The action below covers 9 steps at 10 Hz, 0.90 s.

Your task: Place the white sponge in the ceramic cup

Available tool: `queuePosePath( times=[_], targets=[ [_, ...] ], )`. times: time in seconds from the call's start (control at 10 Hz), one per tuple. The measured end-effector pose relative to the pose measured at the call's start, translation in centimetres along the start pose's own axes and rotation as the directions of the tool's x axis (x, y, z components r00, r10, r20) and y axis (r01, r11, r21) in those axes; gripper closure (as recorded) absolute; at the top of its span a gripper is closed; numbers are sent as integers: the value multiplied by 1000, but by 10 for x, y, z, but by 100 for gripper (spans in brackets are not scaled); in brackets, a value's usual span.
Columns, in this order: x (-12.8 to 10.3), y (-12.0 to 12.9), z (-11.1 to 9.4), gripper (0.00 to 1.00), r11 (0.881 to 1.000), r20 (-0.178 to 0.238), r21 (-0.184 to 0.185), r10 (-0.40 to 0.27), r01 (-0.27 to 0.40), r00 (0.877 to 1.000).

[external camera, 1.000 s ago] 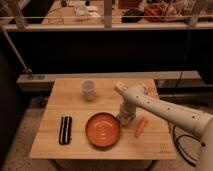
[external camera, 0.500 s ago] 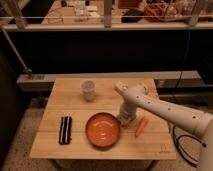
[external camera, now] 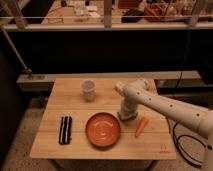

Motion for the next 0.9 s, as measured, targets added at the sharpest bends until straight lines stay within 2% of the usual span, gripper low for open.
queuePosePath(
  times=[0.6,0.9],
  targets=[
    [-5,-15,-37,94,1000,-37,22,20,-19,999],
    [-9,-25,-46,94,999,-42,38,26,-25,999]
  ],
)
